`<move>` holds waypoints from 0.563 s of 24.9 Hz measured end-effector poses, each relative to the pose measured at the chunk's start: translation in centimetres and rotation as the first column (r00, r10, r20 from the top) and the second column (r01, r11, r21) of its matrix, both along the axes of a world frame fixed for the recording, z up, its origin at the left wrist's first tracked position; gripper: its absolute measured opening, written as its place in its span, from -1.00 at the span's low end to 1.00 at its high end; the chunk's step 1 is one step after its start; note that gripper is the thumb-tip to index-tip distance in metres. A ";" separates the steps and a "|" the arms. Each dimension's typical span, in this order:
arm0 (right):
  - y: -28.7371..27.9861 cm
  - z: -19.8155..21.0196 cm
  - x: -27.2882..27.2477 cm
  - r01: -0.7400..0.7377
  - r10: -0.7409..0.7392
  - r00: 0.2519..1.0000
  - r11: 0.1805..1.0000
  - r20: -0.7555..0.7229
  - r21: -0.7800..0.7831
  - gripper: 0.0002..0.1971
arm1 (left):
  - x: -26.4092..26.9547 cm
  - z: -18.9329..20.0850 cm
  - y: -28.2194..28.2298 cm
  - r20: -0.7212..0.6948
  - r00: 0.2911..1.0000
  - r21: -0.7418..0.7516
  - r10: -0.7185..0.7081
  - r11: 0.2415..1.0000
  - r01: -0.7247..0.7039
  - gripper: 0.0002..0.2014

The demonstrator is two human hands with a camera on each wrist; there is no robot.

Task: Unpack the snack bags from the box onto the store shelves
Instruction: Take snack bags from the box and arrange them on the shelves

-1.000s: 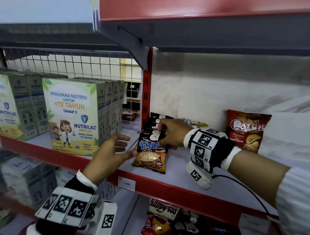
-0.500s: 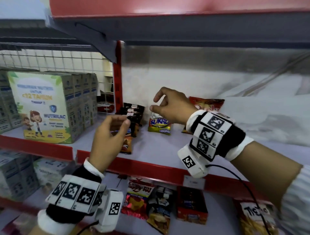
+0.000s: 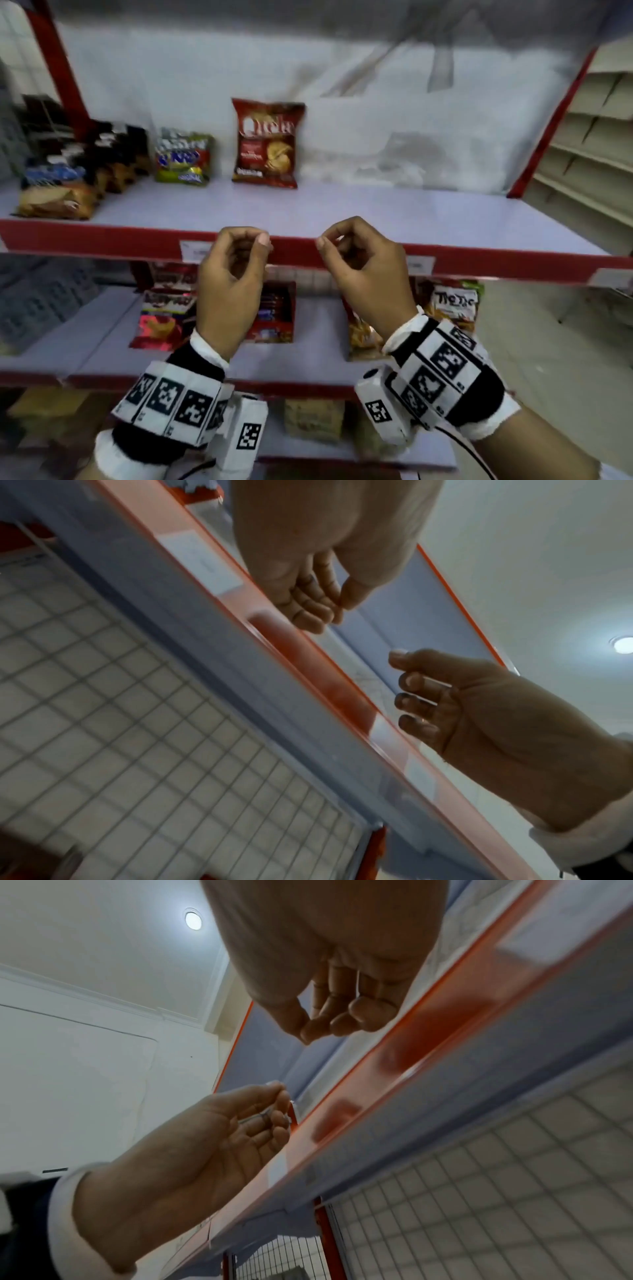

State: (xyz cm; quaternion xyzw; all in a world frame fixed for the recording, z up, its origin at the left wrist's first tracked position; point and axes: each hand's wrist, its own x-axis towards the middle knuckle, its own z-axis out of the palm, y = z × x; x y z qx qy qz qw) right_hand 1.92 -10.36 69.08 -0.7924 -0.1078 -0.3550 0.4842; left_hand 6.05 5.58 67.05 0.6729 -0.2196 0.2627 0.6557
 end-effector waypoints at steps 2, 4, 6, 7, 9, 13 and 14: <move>-2.0 -3.6 -2.3 -0.056 0.056 0.998 0.998 0.005 0.014 -0.94 | -2.5 -3.6 -2.3 0.008 0.999 0.018 -0.041 0.999 0.041 -0.93; -3.3 -7.3 -4.0 -0.088 0.090 0.995 0.995 -0.041 0.037 -0.95 | -4.5 -7.3 -4.1 -0.047 0.996 0.053 -0.075 0.996 0.078 -0.93; -4.3 -11.2 -5.2 -0.104 0.114 0.985 0.991 -0.132 0.081 -0.96 | -5.7 -11.4 -5.3 -0.165 0.983 0.091 -0.083 0.991 0.099 -0.95; -4.6 -13.2 -5.5 -0.102 0.118 0.978 0.990 -0.173 0.101 -0.97 | -6.0 -13.3 -5.7 -0.215 0.974 0.115 -0.073 0.988 0.100 -0.95; -5.0 -17.3 -6.1 -0.079 0.110 0.957 0.989 -0.269 0.126 -0.97 | -6.2 -17.3 -6.1 -0.319 0.945 0.158 -0.075 0.979 0.131 -0.95; -5.1 -27.9 -6.9 -0.068 0.134 0.805 0.989 -0.577 0.135 -0.96 | -6.4 -27.6 -5.9 -0.553 0.832 0.227 -0.041 0.954 0.198 -0.85; -4.9 -30.9 -7.2 -0.070 0.136 0.759 0.989 -0.637 0.128 -0.95 | -6.7 -30.5 -5.6 -0.596 0.803 0.246 -0.022 0.946 0.209 -0.84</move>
